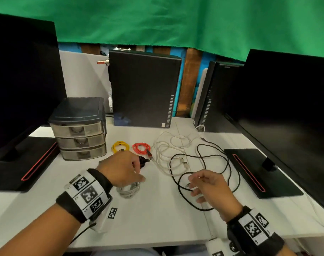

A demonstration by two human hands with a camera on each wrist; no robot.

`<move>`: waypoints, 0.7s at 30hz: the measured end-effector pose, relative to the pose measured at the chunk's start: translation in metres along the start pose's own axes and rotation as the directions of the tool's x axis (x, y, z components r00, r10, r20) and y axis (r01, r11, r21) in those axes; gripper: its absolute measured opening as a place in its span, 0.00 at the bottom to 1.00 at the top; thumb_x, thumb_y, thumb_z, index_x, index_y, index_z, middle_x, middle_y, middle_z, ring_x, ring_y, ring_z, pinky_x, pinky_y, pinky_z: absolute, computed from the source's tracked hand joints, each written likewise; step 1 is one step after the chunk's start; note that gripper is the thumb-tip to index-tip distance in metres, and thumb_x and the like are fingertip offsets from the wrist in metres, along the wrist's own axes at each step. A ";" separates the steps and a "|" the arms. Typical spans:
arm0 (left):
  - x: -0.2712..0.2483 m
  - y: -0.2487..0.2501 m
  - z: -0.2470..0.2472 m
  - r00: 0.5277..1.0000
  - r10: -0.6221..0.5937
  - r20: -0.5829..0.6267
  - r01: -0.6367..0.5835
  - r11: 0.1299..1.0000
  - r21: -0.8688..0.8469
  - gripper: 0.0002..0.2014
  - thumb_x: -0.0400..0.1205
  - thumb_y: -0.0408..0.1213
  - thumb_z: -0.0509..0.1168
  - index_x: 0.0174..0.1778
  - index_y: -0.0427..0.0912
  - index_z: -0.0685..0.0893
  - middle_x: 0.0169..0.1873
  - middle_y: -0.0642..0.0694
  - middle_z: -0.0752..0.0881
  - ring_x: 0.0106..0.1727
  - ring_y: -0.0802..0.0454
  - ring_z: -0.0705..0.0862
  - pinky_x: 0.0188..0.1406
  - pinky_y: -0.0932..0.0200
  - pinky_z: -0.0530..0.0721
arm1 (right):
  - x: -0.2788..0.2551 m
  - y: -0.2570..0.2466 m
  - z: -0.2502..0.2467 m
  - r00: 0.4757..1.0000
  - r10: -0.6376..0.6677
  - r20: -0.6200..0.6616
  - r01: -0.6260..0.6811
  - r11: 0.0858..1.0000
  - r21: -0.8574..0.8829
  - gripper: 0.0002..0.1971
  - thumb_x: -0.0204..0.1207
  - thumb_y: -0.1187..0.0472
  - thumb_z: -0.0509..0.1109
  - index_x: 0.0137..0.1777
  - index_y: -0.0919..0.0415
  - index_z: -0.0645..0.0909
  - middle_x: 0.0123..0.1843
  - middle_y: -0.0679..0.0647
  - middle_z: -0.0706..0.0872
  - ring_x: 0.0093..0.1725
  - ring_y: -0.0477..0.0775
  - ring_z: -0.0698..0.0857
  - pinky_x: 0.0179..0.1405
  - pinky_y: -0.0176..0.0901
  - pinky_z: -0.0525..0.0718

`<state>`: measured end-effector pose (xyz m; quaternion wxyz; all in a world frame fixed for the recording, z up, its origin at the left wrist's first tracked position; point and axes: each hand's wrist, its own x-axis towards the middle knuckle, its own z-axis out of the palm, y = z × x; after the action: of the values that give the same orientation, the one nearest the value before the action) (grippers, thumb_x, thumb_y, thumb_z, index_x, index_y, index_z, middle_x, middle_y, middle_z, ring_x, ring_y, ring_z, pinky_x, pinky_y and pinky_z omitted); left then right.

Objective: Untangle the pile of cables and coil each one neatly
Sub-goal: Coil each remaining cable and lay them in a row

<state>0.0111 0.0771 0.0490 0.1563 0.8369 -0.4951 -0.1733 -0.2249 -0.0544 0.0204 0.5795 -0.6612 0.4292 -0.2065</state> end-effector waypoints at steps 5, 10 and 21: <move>0.008 -0.001 0.033 0.958 -0.162 0.237 0.052 0.911 0.410 0.20 0.73 0.54 0.75 0.52 0.48 0.79 0.56 0.52 0.82 0.56 0.51 0.82 0.52 0.56 0.81 | 0.014 -0.005 -0.049 0.988 -0.037 -0.149 0.054 0.992 0.115 0.05 0.81 0.61 0.73 0.49 0.62 0.88 0.42 0.59 0.91 0.35 0.53 0.88 0.34 0.43 0.86; 0.016 -0.009 0.027 0.974 -0.191 0.126 0.110 0.875 0.471 0.19 0.70 0.50 0.76 0.45 0.50 0.74 0.49 0.53 0.78 0.47 0.54 0.78 0.37 0.60 0.74 | 0.023 0.001 -0.057 0.985 -0.048 -0.166 0.072 0.987 0.141 0.04 0.80 0.60 0.74 0.47 0.61 0.88 0.39 0.57 0.91 0.34 0.52 0.88 0.32 0.42 0.85; 0.073 0.069 0.063 0.995 0.096 -0.019 -0.094 0.992 0.087 0.00 0.81 0.43 0.70 0.45 0.54 0.85 0.49 0.52 0.86 0.52 0.49 0.86 0.51 0.55 0.85 | 0.027 0.011 -0.051 0.968 -0.022 -0.250 0.078 0.974 0.215 0.08 0.81 0.61 0.73 0.40 0.60 0.85 0.33 0.55 0.88 0.31 0.51 0.85 0.32 0.43 0.83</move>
<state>-0.0378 -0.0247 0.0135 0.1340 0.8202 -0.5396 -0.1346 -0.2532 -0.1057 0.0162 0.5868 -0.5721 0.4549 -0.3484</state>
